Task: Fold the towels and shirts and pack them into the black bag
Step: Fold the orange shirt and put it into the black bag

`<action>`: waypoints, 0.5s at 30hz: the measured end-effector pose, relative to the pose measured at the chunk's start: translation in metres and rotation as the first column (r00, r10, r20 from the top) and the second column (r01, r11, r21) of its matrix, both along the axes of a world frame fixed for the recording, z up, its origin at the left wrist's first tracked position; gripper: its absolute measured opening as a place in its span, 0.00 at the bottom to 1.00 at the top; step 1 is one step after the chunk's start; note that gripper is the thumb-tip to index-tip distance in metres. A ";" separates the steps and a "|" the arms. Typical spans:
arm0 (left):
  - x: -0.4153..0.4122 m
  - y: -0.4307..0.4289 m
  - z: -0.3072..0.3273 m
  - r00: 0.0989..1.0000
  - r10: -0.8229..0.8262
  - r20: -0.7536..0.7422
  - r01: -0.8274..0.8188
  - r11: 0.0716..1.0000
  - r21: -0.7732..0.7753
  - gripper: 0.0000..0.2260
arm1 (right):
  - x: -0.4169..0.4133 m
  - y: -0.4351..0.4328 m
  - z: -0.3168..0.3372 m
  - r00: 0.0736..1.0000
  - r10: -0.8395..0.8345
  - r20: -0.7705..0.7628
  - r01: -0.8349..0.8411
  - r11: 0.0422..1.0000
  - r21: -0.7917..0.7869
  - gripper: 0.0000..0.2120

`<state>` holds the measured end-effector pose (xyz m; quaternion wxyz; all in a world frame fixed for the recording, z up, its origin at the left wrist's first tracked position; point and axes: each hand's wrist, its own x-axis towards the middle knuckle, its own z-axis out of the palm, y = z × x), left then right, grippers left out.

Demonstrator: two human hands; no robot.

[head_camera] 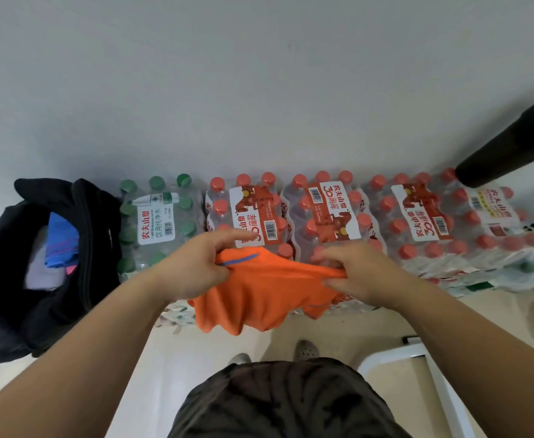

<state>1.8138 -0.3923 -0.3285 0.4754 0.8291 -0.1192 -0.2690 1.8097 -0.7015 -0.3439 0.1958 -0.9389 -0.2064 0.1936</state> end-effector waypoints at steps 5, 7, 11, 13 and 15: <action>0.008 0.000 0.010 0.997 0.064 0.036 -0.064 0.998 0.023 0.12 | 0.007 -0.009 -0.011 0.982 0.179 -0.055 -0.187 0.914 -0.361 0.15; 0.011 0.003 0.008 0.993 0.078 0.088 -0.083 0.995 0.052 0.04 | 0.007 -0.014 -0.012 0.979 0.198 0.048 -0.167 0.915 -0.367 0.18; 0.014 0.014 0.003 0.964 0.116 0.239 -0.157 0.975 0.157 0.08 | 0.007 -0.028 -0.012 0.996 0.018 0.087 -0.003 0.984 -0.178 0.17; 0.013 0.020 0.003 0.954 0.085 0.286 -0.144 0.971 0.191 0.08 | 0.003 -0.032 -0.010 0.998 -0.068 -0.008 0.067 0.997 -0.036 0.14; 0.014 0.023 0.004 0.950 0.042 0.308 -0.109 0.973 0.205 0.05 | -0.003 -0.032 -0.003 0.983 -0.157 -0.097 0.169 0.977 0.129 0.11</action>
